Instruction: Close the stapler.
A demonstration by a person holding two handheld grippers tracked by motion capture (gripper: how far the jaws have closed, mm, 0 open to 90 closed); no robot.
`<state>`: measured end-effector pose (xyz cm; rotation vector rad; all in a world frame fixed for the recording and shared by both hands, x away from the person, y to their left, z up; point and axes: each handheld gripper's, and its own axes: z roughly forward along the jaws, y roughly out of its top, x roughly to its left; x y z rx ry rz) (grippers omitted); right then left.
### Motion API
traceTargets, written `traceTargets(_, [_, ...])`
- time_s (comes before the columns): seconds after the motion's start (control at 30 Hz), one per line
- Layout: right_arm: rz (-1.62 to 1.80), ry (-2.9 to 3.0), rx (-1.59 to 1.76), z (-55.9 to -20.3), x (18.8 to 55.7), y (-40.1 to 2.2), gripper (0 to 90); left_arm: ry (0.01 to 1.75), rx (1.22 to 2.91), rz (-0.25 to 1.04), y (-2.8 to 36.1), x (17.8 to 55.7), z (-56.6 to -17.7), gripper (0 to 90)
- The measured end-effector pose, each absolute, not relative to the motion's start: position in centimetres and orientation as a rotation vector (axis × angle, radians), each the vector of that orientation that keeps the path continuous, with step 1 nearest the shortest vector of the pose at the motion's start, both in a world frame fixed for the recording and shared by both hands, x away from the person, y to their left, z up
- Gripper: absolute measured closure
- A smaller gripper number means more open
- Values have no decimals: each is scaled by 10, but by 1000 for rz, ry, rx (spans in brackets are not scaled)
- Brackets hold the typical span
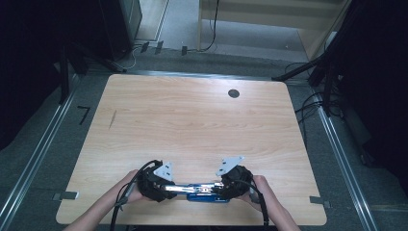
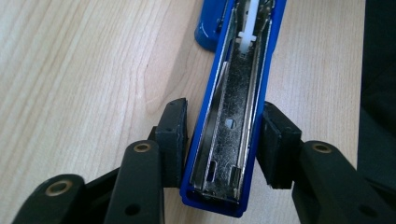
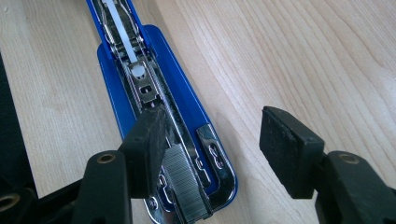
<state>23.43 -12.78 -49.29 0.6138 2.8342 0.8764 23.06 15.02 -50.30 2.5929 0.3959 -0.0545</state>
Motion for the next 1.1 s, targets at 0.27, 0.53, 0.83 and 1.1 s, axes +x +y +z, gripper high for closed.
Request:
traceTargets(0.27, [863, 2808, 603, -493, 230, -127, 431, 368, 2577, -48, 151, 229, -498, 609])
traceTargets(0.53, [889, 2808, 619, -494, 231, -129, 431, 346, 2564, -39, 151, 229, -494, 614])
traceTargets(0.83, [903, 2793, 618, -495, 229, -130, 436, 331, 2511, -55, 154, 229, -483, 617])
traceTargets(1.1, [924, 2813, 651, -496, 233, -130, 438, 321, 2462, -38, 155, 227, -478, 624])
